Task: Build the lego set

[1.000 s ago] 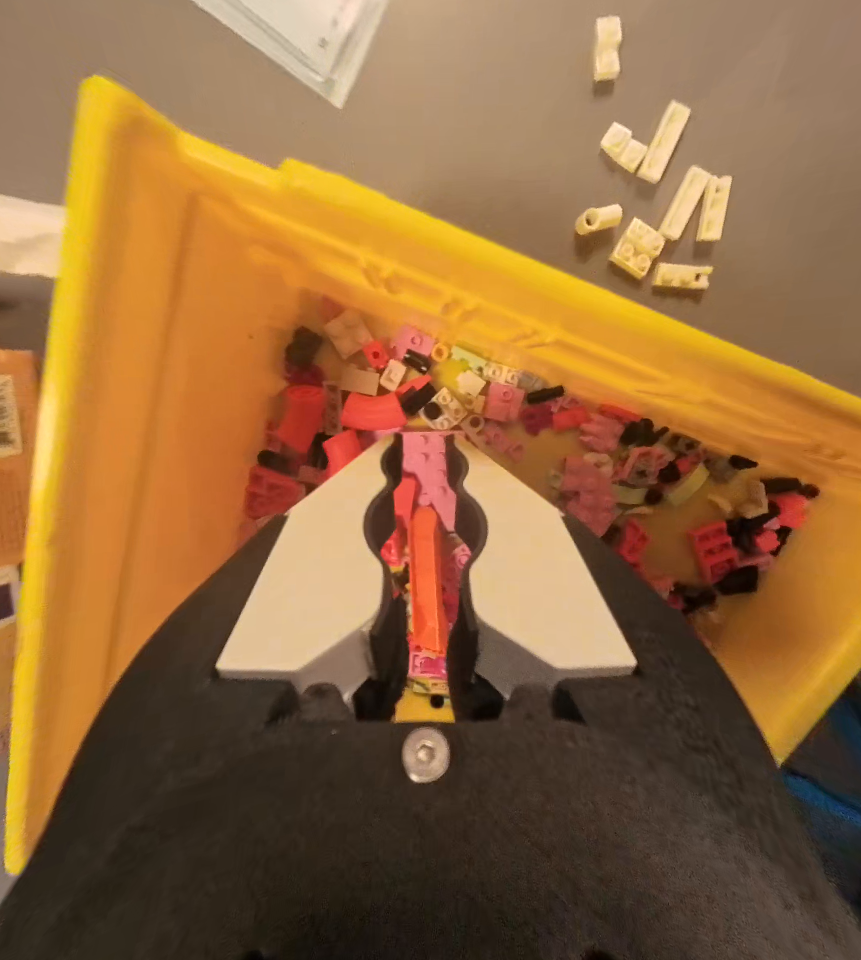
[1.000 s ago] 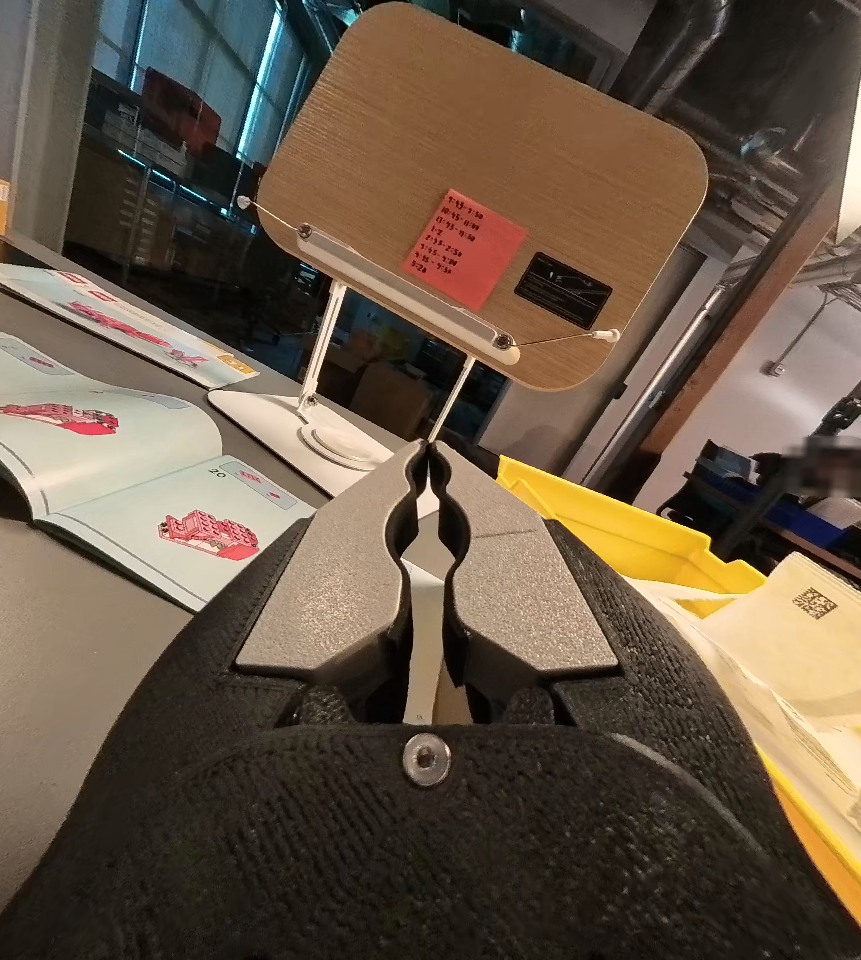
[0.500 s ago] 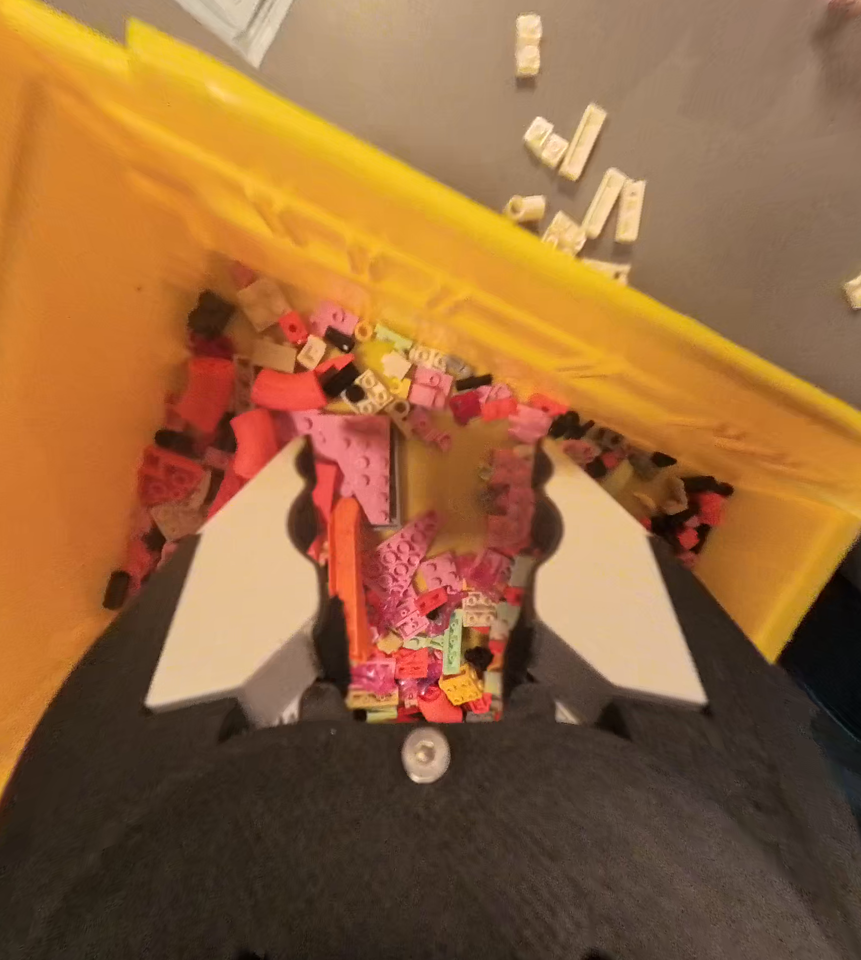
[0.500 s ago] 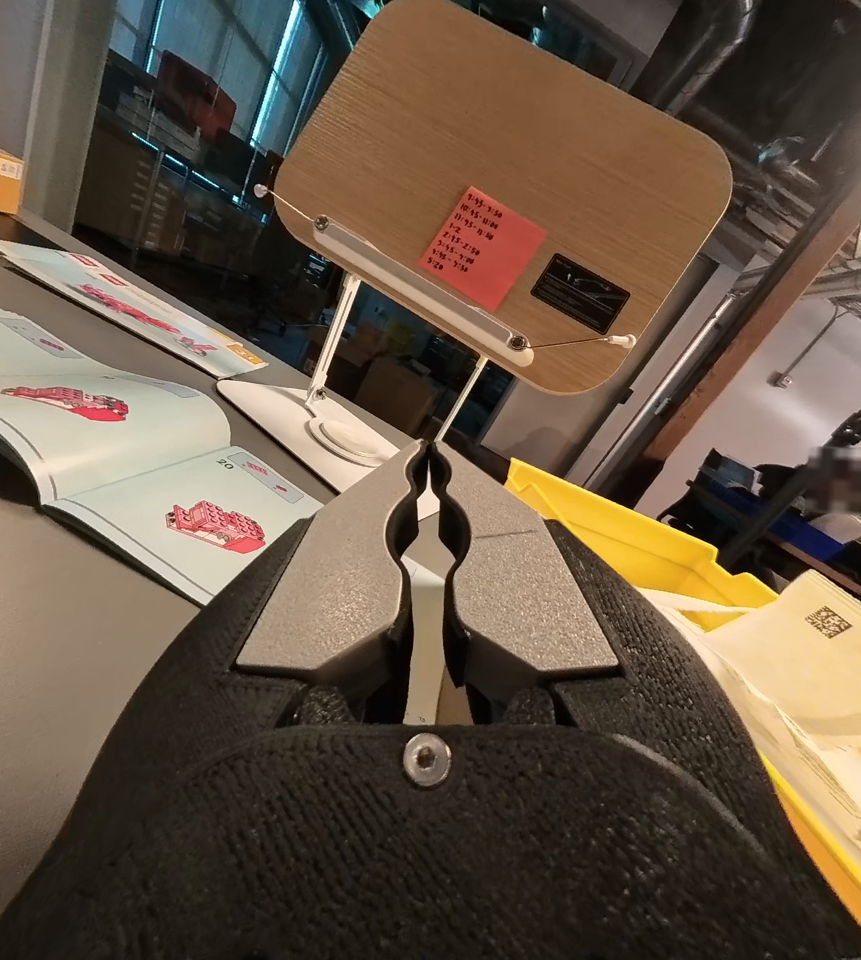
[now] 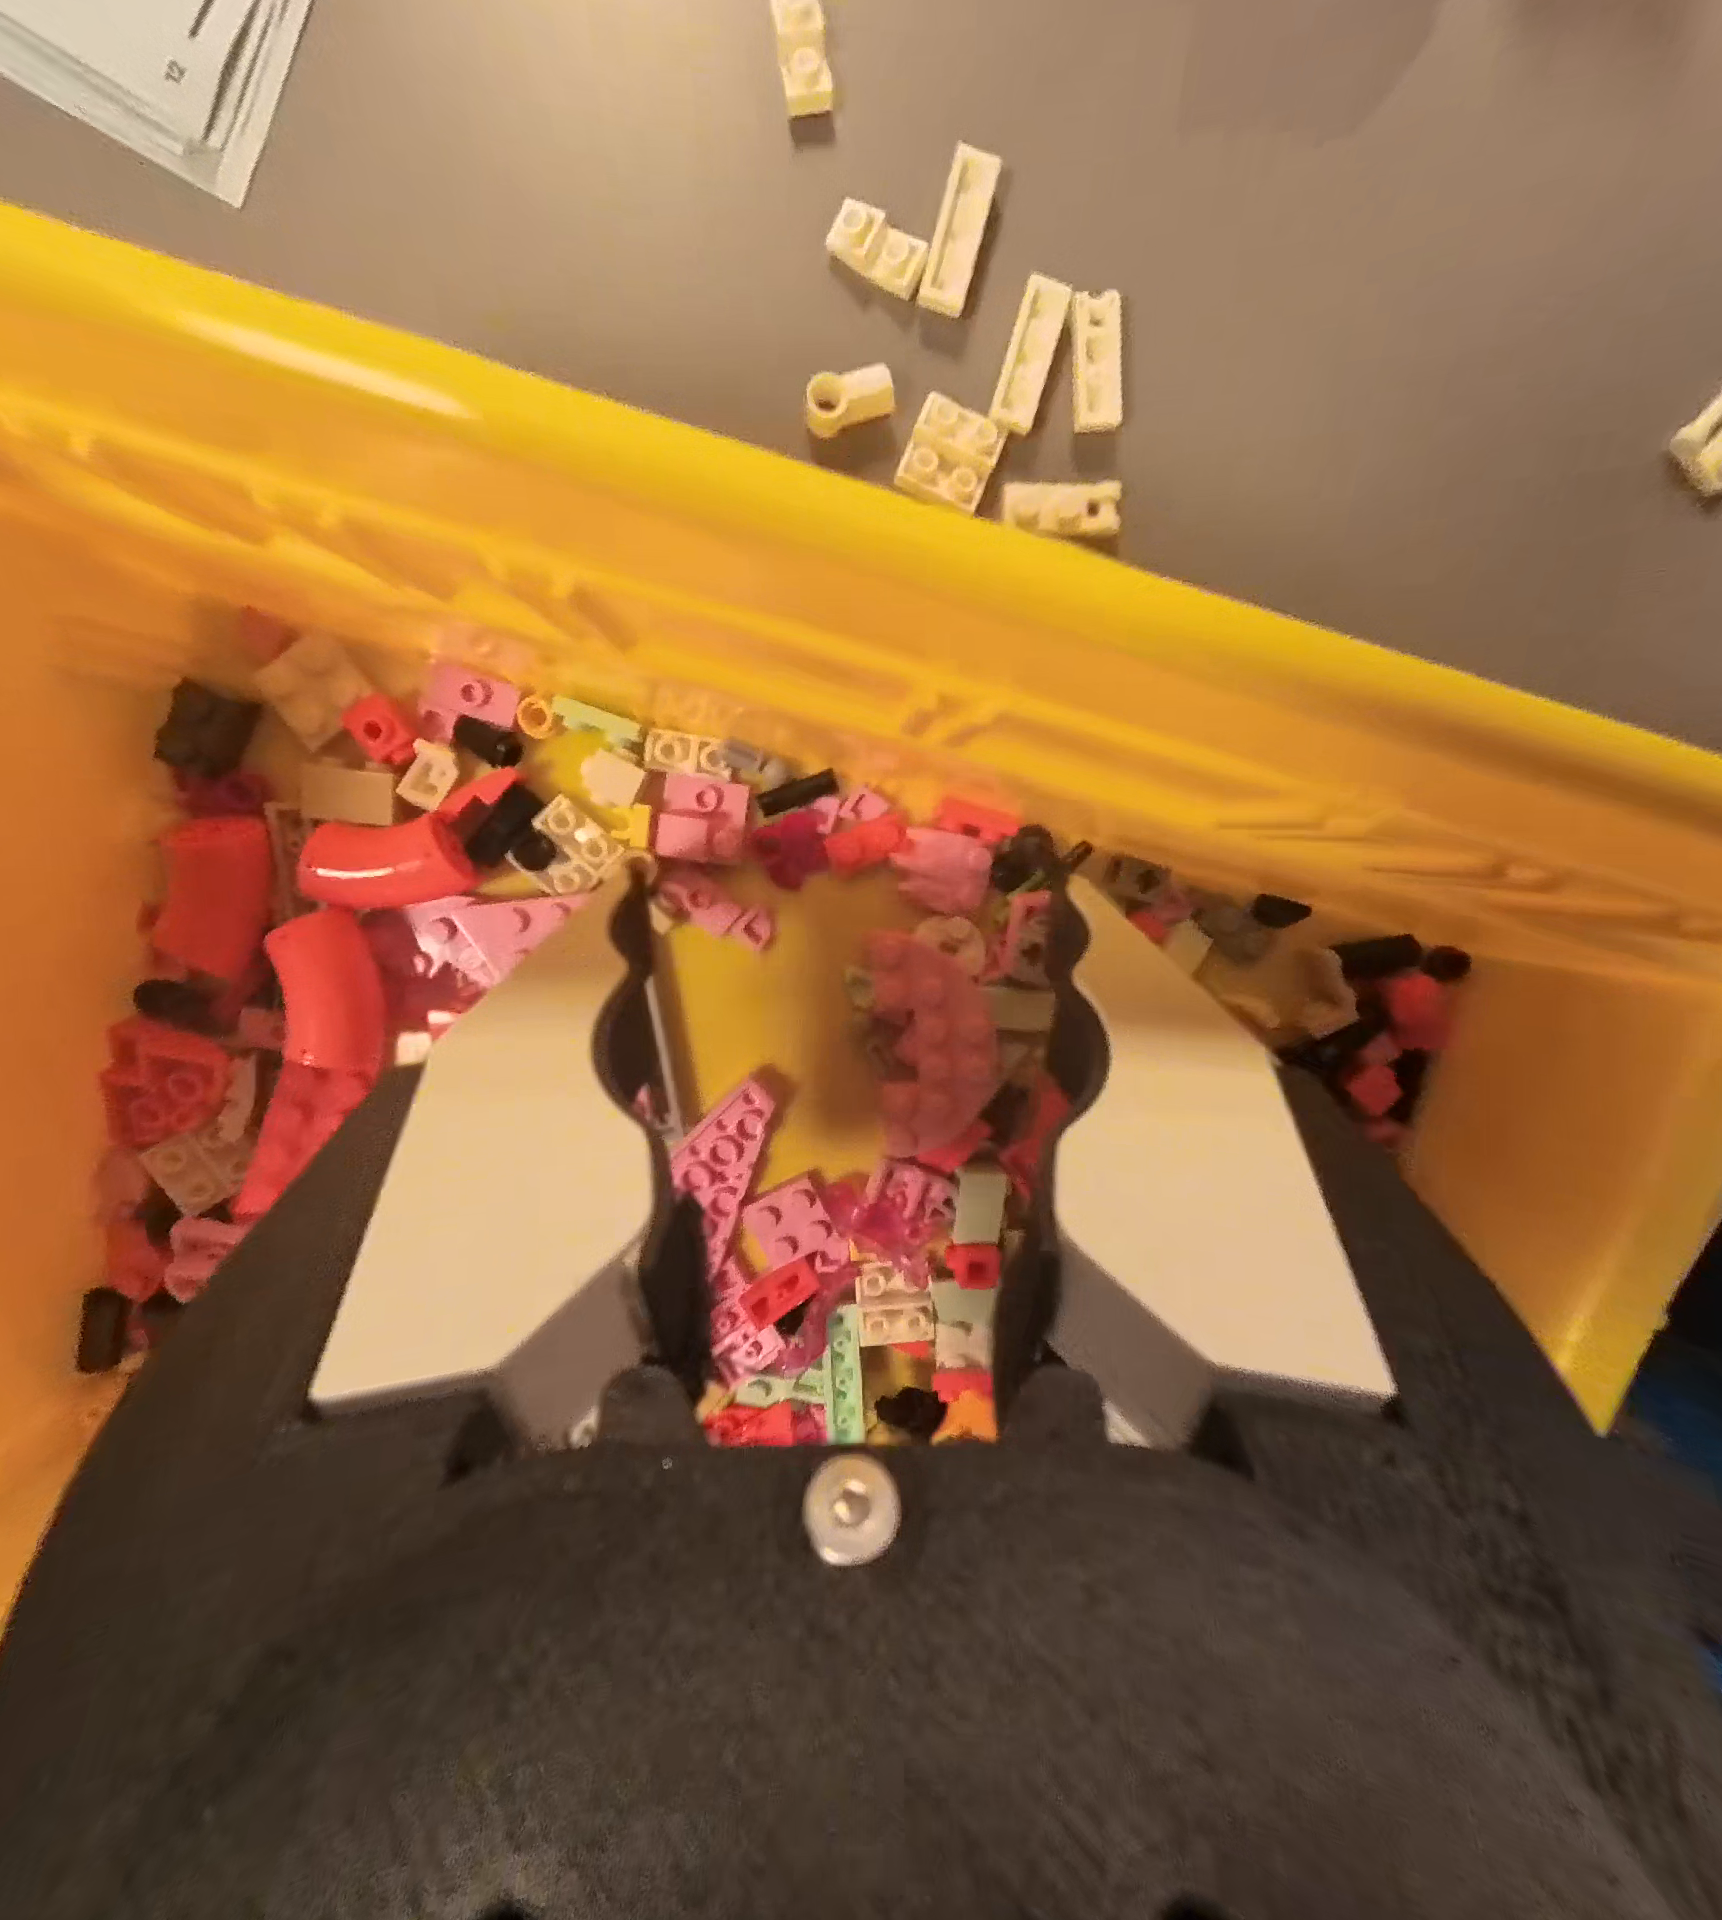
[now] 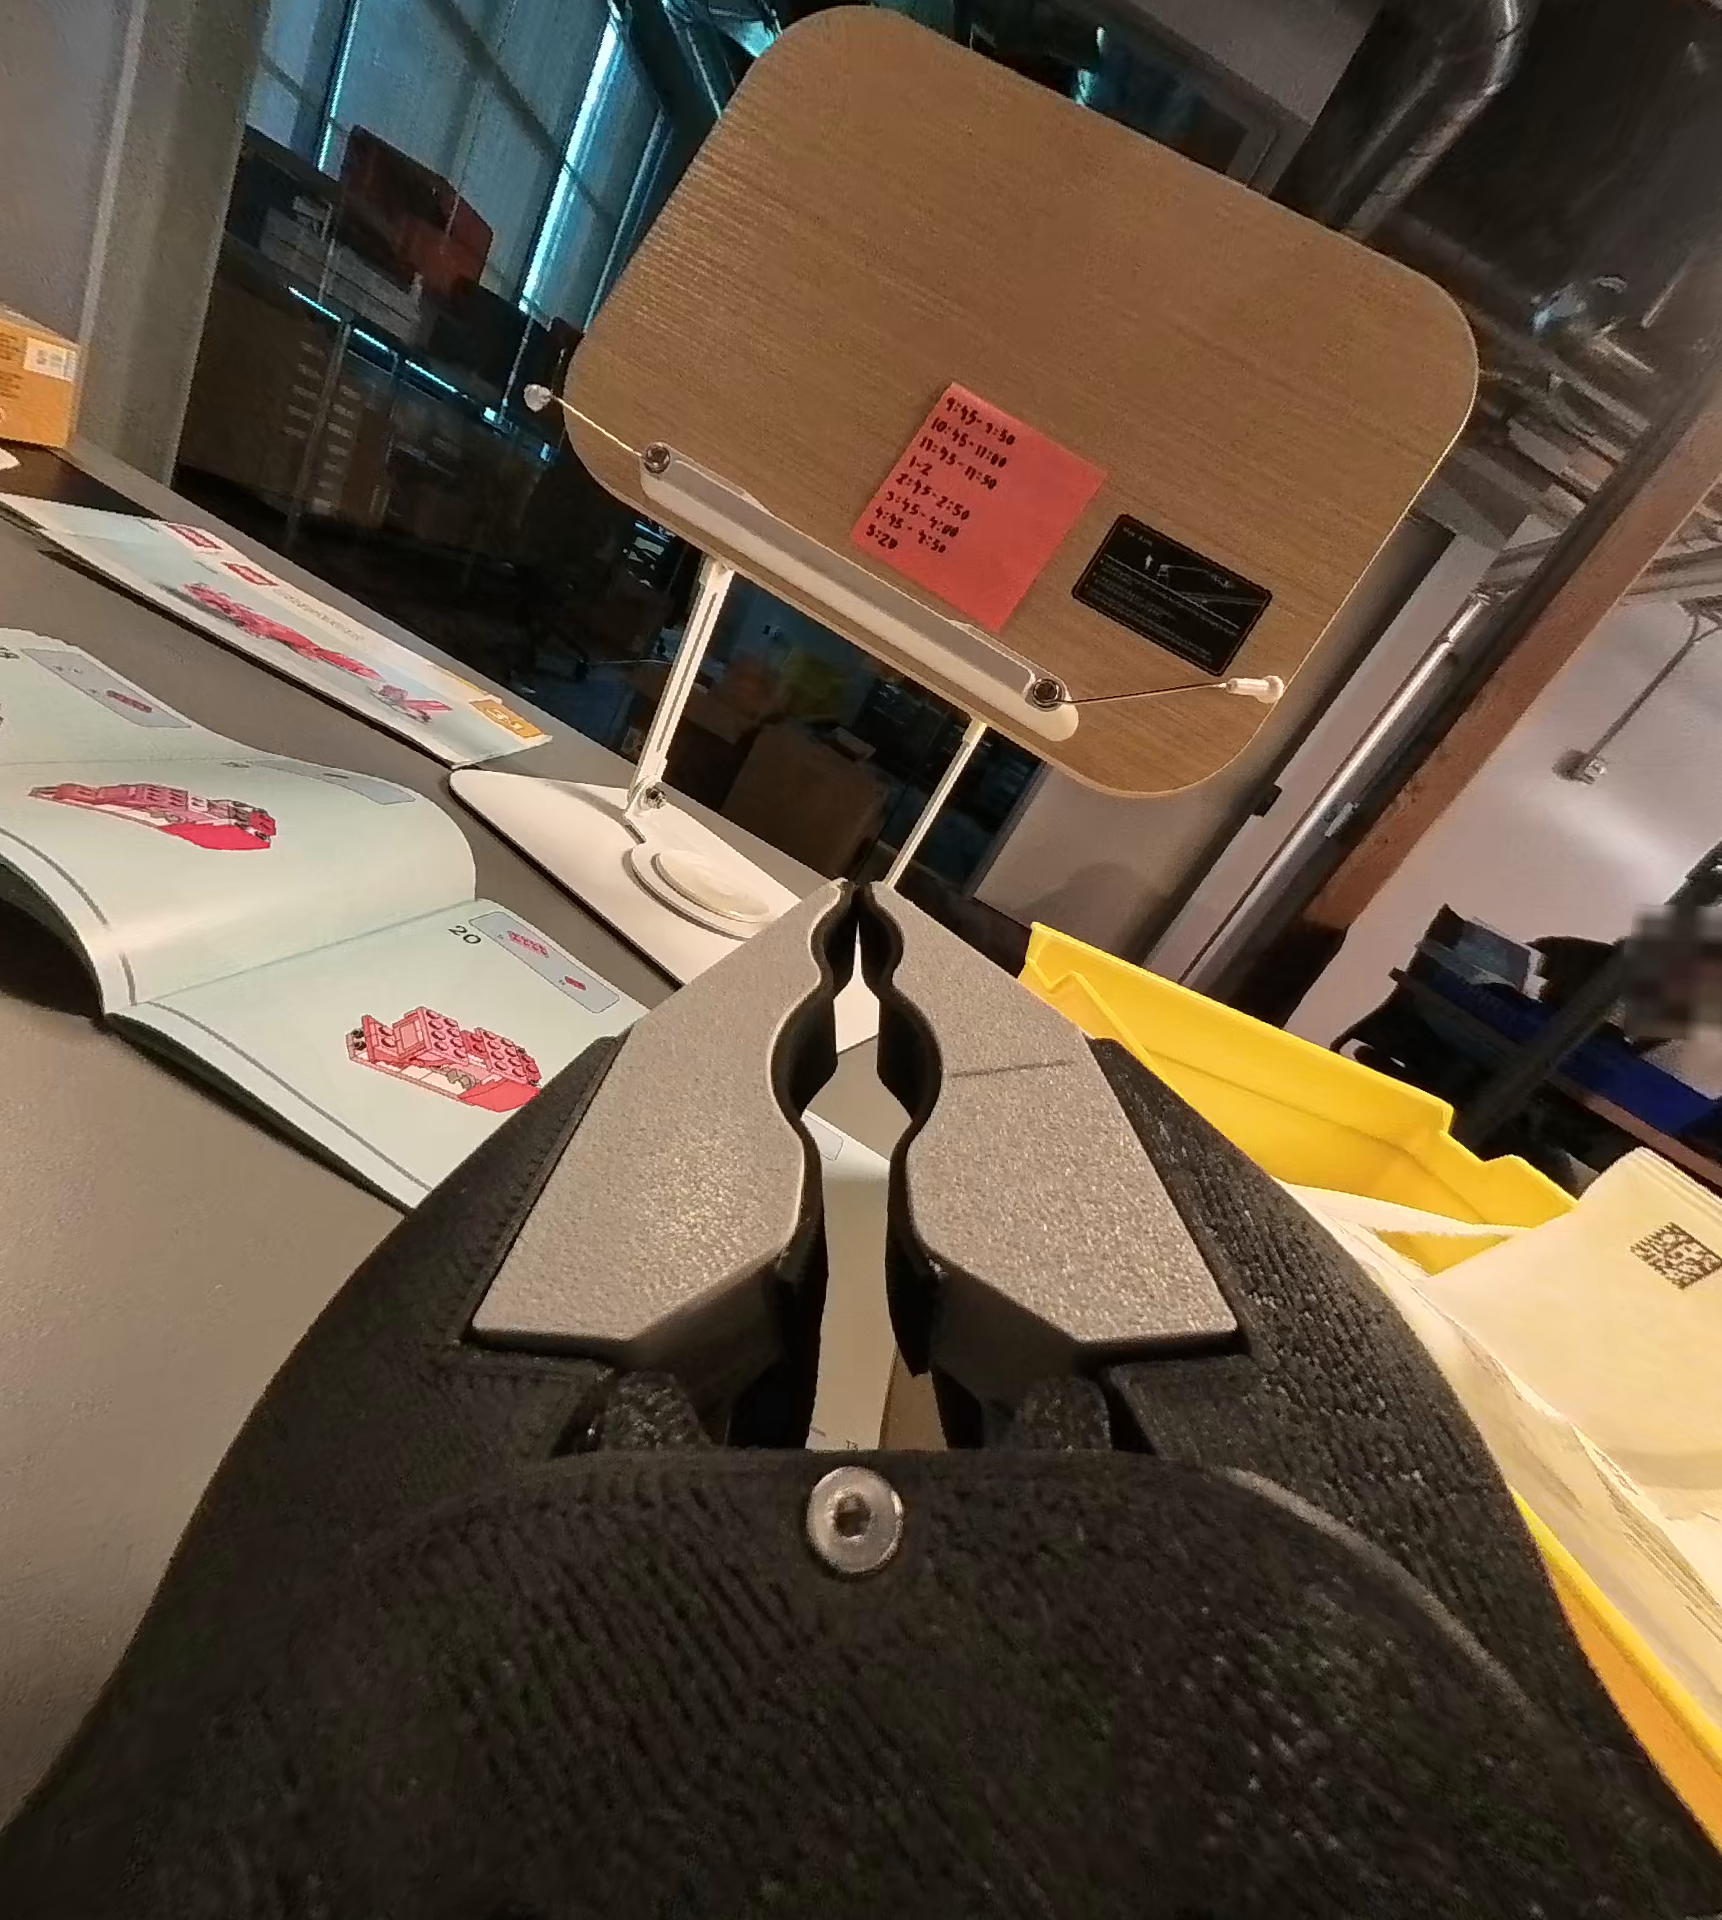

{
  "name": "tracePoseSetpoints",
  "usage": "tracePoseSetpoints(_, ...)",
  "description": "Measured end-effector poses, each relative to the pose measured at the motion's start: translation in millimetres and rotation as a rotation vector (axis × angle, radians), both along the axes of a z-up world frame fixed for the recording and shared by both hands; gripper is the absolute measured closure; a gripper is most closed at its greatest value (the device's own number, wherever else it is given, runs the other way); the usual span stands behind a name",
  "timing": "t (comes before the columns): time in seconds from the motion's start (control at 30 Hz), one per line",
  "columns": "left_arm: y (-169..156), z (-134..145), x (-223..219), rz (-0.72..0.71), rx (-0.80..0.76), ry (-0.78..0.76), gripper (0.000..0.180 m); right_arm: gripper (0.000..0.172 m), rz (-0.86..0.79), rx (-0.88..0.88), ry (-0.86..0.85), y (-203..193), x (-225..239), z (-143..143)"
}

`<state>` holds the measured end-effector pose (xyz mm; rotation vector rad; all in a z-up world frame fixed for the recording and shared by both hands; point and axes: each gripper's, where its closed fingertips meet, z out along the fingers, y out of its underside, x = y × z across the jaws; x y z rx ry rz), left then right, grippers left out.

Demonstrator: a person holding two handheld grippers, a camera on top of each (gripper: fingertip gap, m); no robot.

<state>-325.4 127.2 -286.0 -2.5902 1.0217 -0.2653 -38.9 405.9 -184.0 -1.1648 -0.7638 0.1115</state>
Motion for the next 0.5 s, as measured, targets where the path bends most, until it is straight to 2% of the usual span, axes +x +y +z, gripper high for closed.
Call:
tracePoseSetpoints(0.17,-4.8,-4.0,-24.4,0.023,-0.013,0.129,0.108,0.172,0.003,-0.001,0.003,-0.2,0.0,0.3)
tracePoseSetpoints(0.3,7.4,2.0,-82.2,0.159,0.089,0.391,0.12,0.172,0.006,0.0,0.003,-0.6,-0.5,0.4)
tracePoseSetpoints(0.33,5.6,3.9,-86.4,0.166,0.089,0.387,0.119,0.172,0.006,0.0,0.003,-0.7,-0.5,0.4)
tracePoseSetpoints(0.43,-11.9,14.2,-70.1,0.125,0.035,0.219,0.115,0.172,0.006,0.0,0.004,-0.9,-0.5,0.5)
tracePoseSetpoints(0.5,-41.1,20.4,-54.5,0.009,-0.062,0.119,0.116,0.172,0.007,0.0,0.004,-1.2,-0.6,0.4)
